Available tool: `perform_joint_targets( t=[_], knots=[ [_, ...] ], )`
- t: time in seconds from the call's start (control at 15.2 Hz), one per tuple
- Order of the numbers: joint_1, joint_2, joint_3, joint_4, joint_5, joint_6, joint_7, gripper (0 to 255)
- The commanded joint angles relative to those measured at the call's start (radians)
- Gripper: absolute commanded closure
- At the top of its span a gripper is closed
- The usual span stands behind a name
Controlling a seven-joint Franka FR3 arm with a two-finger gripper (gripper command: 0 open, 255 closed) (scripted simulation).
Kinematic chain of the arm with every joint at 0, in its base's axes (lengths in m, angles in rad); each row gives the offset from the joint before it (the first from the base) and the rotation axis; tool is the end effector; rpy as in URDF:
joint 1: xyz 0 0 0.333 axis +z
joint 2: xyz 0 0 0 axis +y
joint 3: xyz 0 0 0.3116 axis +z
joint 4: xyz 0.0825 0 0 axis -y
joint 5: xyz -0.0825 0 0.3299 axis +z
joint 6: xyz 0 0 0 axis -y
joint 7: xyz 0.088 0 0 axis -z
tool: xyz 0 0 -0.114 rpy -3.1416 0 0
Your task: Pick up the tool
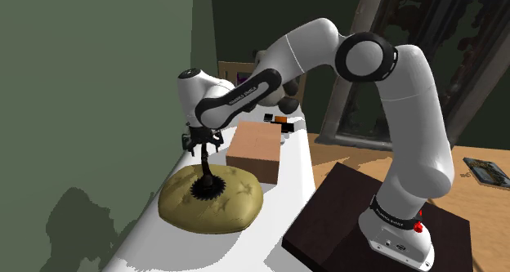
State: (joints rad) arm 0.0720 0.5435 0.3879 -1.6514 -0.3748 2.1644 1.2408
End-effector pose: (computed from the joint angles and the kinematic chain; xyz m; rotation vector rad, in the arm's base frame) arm 0.5889 0.2360 0.3350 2.9281 -0.9460 0.1541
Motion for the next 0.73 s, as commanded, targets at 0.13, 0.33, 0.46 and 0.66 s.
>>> perform_joint_targets(
  t=[0.13, 0.33, 0.46, 0.66],
  knots=[
    [0.017, 0.062, -0.019, 0.036, -0.021, 0.02, 0.024, 0],
    [0.021, 0.084, -0.026, 0.03, -0.033, 0.048, 0.034, 0],
    [0.024, 0.096, -0.03, 0.027, -0.039, 0.062, 0.038, 0],
    [0.025, 0.096, -0.03, 0.03, -0.038, 0.059, 0.039, 255]
  ],
)
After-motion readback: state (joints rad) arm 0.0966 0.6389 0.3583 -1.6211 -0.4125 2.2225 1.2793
